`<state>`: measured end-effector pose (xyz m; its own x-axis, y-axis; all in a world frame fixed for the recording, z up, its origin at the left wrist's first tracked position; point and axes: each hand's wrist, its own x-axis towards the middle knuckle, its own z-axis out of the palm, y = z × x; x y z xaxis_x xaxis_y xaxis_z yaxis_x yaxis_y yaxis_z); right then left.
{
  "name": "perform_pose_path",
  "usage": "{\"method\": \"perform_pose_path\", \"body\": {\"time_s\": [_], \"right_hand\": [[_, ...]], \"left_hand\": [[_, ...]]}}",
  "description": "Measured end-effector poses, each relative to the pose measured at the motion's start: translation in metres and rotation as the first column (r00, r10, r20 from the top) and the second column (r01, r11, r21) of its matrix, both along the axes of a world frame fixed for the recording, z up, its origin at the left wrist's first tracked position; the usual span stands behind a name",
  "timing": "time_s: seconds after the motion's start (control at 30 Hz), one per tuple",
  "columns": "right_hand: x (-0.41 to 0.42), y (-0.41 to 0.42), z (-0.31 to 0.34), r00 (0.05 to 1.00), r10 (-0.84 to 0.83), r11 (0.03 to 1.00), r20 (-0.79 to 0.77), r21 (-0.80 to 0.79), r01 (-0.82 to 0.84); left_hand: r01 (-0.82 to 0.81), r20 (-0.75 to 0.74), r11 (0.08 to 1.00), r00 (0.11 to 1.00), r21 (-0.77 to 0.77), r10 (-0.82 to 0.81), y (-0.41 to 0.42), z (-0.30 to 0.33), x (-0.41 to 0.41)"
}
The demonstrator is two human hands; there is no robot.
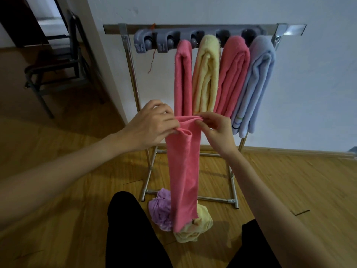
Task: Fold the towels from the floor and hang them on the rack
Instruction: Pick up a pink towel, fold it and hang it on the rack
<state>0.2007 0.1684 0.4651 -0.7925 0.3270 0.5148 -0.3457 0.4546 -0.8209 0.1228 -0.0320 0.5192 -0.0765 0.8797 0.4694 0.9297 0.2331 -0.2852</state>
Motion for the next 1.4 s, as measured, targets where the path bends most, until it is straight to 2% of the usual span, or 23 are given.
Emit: {"method": "perform_pose_path", "body": {"time_s": [0.17, 0.43, 0.6, 0.83, 1.07, 1.17, 1.27, 1.33, 1.4], "right_hand": [[0.005, -0.006, 0.011, 0.994, 0.101, 0.989, -0.042, -0.105, -0.105], [0.012, -0.008, 0.012, 0.979, 0.204, 0.949, -0.026, -0.242, -0.204], [0.015, -0.009, 0.013, 0.977, 0.215, 0.935, 0.004, -0.288, -0.205], [0.018, -0.004, 0.012, 0.950, 0.310, 0.902, 0.018, -0.322, -0.288], [0.015, -0.003, 0.020, 0.969, 0.246, 0.943, -0.003, -0.231, -0.240], [0.009, -0.005, 0.024, 0.975, 0.223, 0.949, 0.002, -0.228, -0.217], [0.003, -0.010, 0.023, 0.981, 0.193, 0.960, 0.022, -0.211, -0.184], [0.000, -0.015, 0.021, 0.980, 0.197, 0.962, 0.034, -0.200, -0.187], [-0.001, -0.021, 0.019, 0.978, 0.203, 0.955, 0.046, -0.231, -0.187]], "left_hand": [[-0.040, 0.006, 0.985, 0.999, 0.166, 0.039, 0.012, -0.004, 0.007], [-0.070, 0.010, 0.951, 0.997, 0.301, 0.070, 0.021, -0.008, 0.010], [-0.124, 0.004, 0.948, 0.992, 0.292, 0.129, 0.023, -0.009, 0.009], [-0.171, 0.049, 0.939, 0.985, 0.299, 0.164, 0.029, -0.006, 0.008], [-0.162, 0.074, 0.947, 0.986, 0.277, 0.147, 0.031, -0.004, 0.008], [-0.157, 0.170, 0.933, 0.980, 0.324, 0.106, 0.024, -0.007, 0.006], [-0.164, 0.371, 0.893, 0.929, 0.420, -0.004, 0.008, -0.018, 0.006], [-0.240, 0.559, 0.847, 0.825, 0.475, -0.080, -0.005, -0.038, 0.009], [-0.383, 0.757, 0.802, 0.641, 0.458, -0.126, -0.015, -0.066, 0.014]]}}
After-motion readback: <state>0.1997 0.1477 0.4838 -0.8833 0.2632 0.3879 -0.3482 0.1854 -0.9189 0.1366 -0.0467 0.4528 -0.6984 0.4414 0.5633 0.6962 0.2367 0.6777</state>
